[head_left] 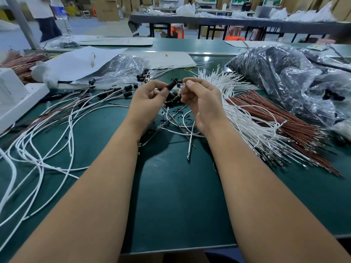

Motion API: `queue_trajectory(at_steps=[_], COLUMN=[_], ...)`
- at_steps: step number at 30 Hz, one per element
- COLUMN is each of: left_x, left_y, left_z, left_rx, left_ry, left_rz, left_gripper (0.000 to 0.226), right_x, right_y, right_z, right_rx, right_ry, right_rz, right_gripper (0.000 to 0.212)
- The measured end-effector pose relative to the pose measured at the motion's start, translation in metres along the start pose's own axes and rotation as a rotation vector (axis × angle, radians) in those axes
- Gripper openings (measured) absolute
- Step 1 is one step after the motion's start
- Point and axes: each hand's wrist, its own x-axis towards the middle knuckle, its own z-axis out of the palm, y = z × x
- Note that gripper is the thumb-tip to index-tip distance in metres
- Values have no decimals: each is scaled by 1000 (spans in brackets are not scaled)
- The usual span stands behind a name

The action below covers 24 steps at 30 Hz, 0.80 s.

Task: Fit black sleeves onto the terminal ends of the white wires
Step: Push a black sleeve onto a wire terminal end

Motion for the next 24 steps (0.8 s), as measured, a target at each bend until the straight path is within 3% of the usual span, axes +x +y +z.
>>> queue_trajectory(at_steps=[24], left_x=[1], left_y=[-7], left_z=[4], left_rx=[200], left_ry=[33], left_rz=[24], left_gripper=[7], right_x=[5], right_y=[7], right_z=[-2], right_rx=[-286], right_ry=[72], right_rz=[-44], right_gripper=[15])
